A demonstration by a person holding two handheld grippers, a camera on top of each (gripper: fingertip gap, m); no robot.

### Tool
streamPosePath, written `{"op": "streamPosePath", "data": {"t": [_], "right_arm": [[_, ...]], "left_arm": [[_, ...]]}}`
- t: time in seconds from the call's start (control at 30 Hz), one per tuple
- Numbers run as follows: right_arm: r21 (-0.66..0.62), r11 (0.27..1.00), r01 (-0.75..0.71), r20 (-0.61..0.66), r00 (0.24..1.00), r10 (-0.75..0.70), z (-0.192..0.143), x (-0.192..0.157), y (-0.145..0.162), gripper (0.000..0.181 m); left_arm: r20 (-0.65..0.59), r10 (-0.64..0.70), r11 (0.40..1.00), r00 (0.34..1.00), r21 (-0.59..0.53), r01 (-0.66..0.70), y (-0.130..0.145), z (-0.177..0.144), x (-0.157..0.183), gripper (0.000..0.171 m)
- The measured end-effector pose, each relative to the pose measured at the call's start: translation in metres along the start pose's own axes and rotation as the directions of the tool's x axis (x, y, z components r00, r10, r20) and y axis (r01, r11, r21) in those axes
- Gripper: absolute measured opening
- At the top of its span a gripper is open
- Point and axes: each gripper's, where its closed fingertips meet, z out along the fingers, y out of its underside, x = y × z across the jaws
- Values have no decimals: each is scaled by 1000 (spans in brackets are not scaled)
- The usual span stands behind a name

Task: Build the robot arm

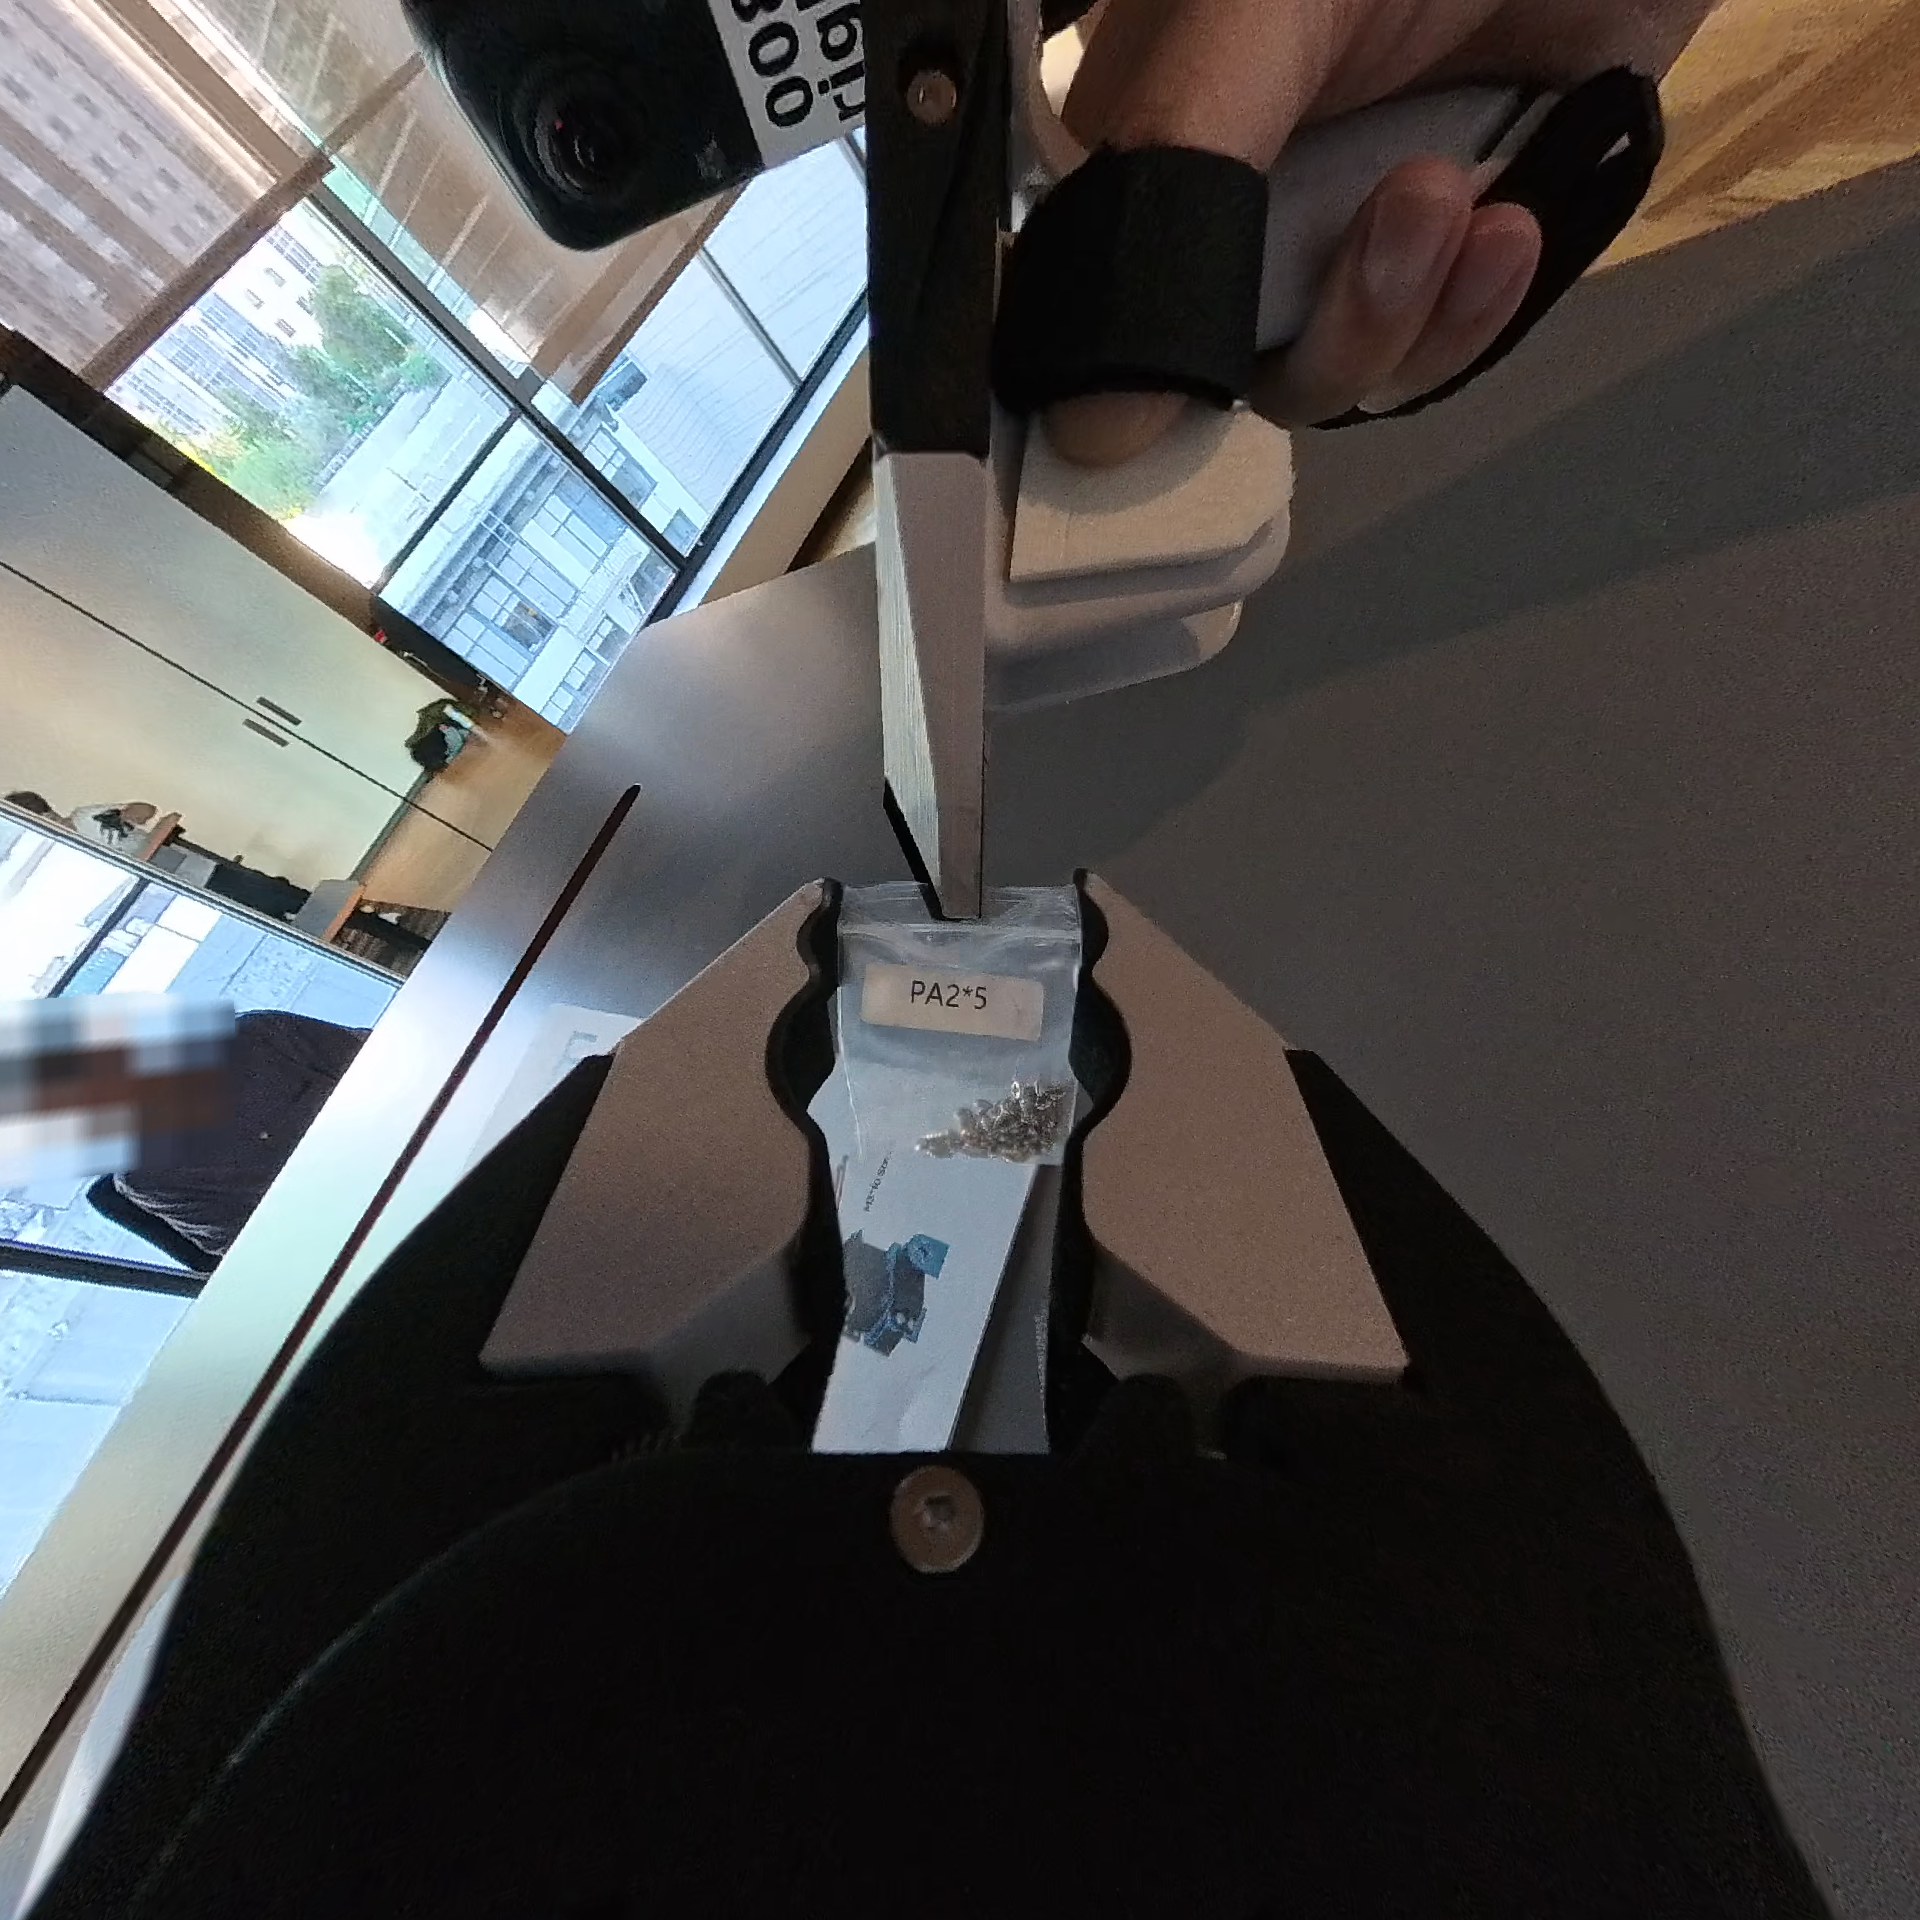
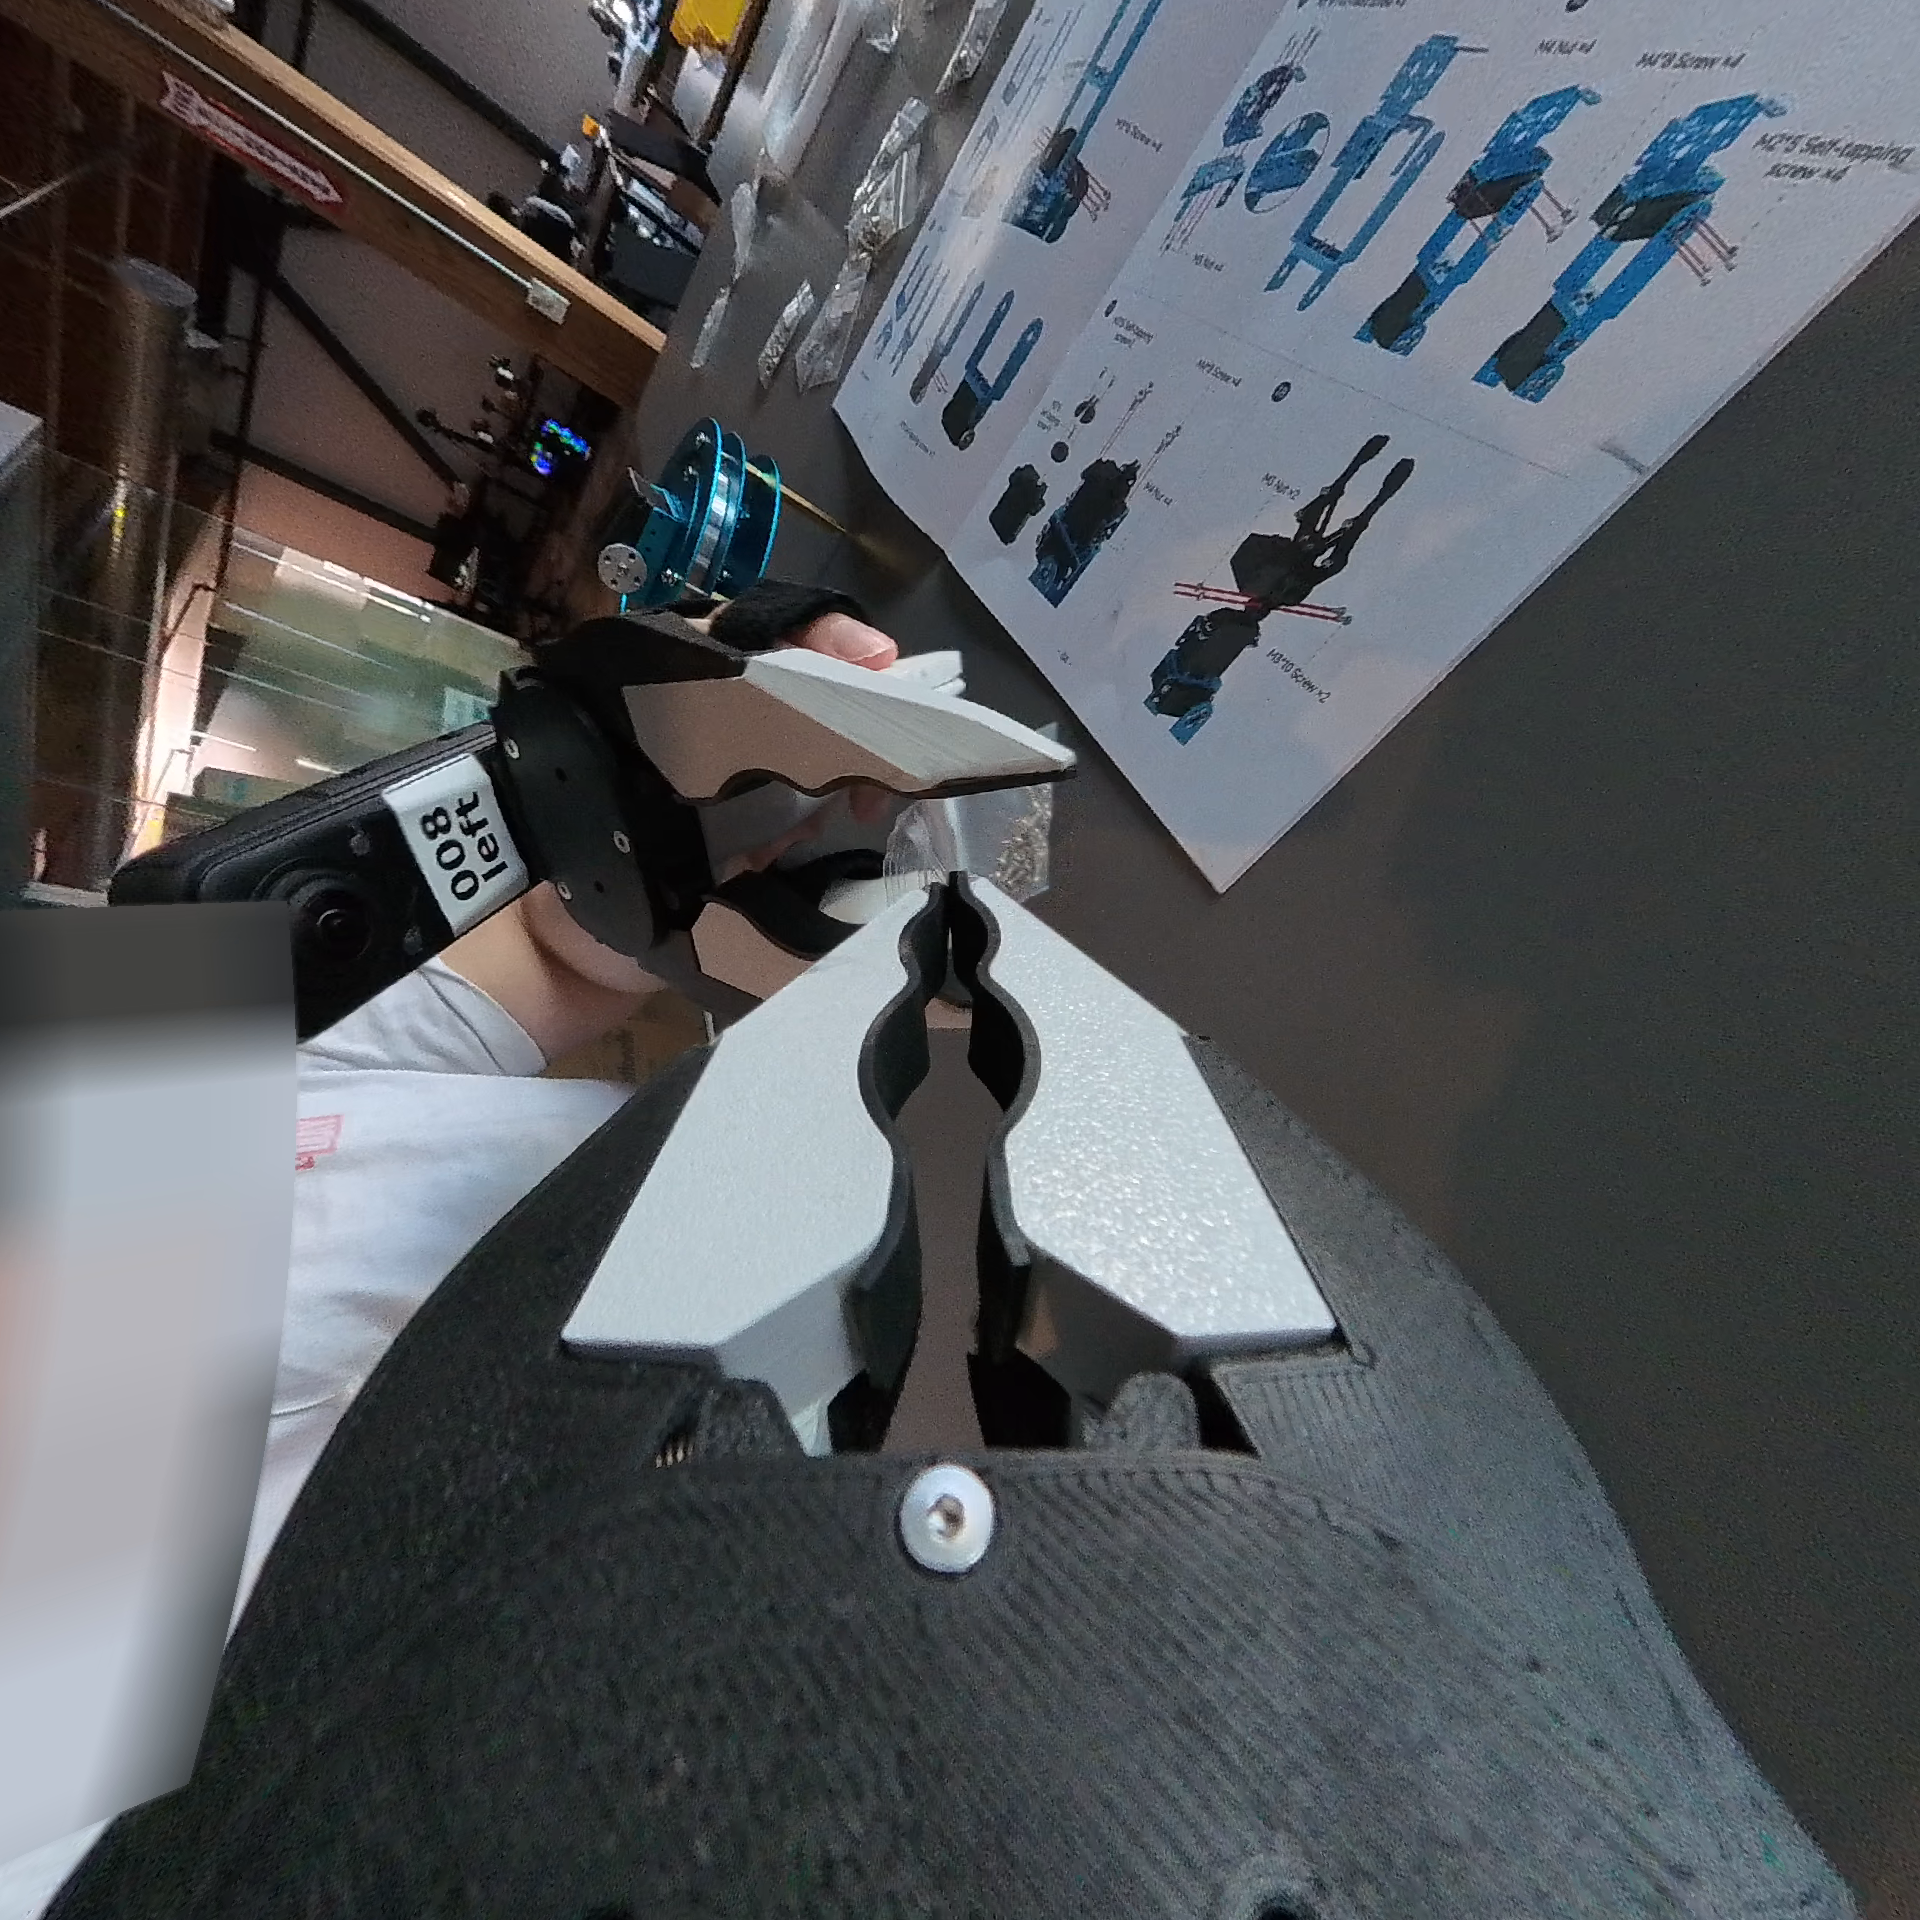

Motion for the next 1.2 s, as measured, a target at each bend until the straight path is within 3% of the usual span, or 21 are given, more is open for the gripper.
{"op": "streamPosePath", "data": {"t": [0.47, 0.6, 0.7, 0.8, 0.9, 1.2], "right_arm": [[5, 997, 75, -101, 992, -74, 12, 26, -2, 6], [75, 973, 220, -179, 962, -204, 7, 25, -14, 22], [139, 877, 460, -293, 865, -407, -7, 8, -29, 14], [-25, 828, 560, -352, 770, -532, 2, 2, -9, 9], [-74, 797, 599, -429, 703, -568, 11, 10, -7, 9], [-105, 830, 548, -473, 706, -527, 24, 25, -4, 10]], "left_arm": [[12, 21, 997, 1000, -77, -20, 23, 7, -1, 38], [-7, 1, 996, 1000, -94, -1, 30, 9, 1, 38], [-13, 8, 994, 1000, -111, -9, 34, 12, 2, 39], [1, 10, 994, 1000, -107, -9, 33, 12, 0, 39], [13, 7, 993, 1000, -114, -6, 34, 12, -3, 39], [47, 30, 991, 998, -131, -23, 36, 13, -8, 40]]}}
